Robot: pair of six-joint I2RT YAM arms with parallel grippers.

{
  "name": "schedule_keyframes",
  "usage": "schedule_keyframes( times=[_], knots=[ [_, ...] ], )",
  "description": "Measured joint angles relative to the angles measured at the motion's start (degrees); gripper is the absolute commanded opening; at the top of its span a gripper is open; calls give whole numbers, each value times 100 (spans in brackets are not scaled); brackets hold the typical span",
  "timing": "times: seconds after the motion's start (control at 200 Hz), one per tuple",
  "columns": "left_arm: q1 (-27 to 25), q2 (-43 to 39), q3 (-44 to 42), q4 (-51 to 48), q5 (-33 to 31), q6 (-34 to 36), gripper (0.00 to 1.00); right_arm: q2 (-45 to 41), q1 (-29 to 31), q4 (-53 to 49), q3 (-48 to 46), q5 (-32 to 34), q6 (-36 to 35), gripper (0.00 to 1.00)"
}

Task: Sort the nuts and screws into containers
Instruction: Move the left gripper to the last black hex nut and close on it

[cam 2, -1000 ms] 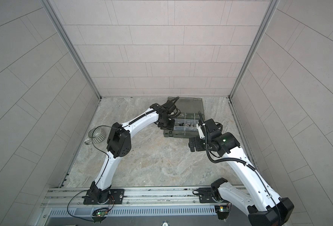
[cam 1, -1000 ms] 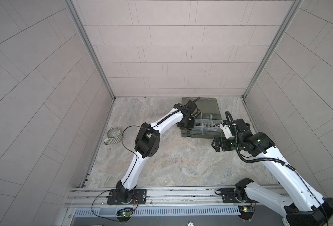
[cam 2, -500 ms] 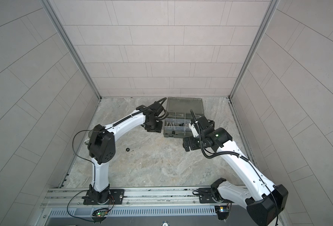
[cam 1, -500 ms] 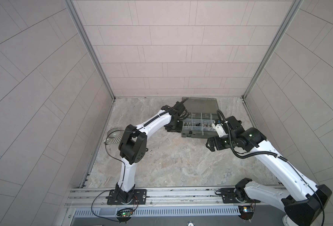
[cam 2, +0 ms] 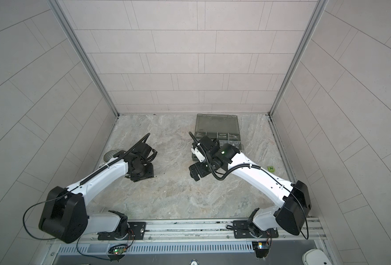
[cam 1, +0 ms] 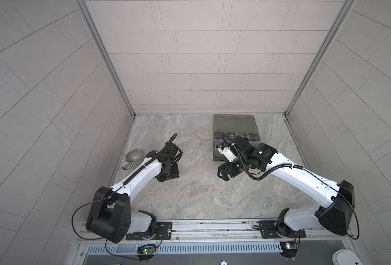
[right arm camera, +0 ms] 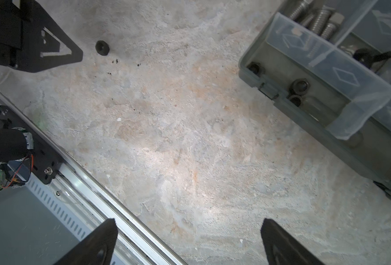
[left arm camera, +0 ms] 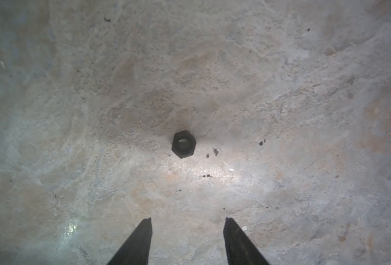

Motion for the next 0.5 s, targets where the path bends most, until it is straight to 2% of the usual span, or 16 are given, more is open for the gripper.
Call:
schedule_keyframes(
  times=[0.24, 0.5],
  knots=[
    [190, 96, -149, 361, 15, -39, 57, 411, 184, 2, 411, -2, -46, 99],
    [365, 870, -131, 745, 105, 114, 54, 422, 181, -22, 533, 118, -125, 99]
  ],
)
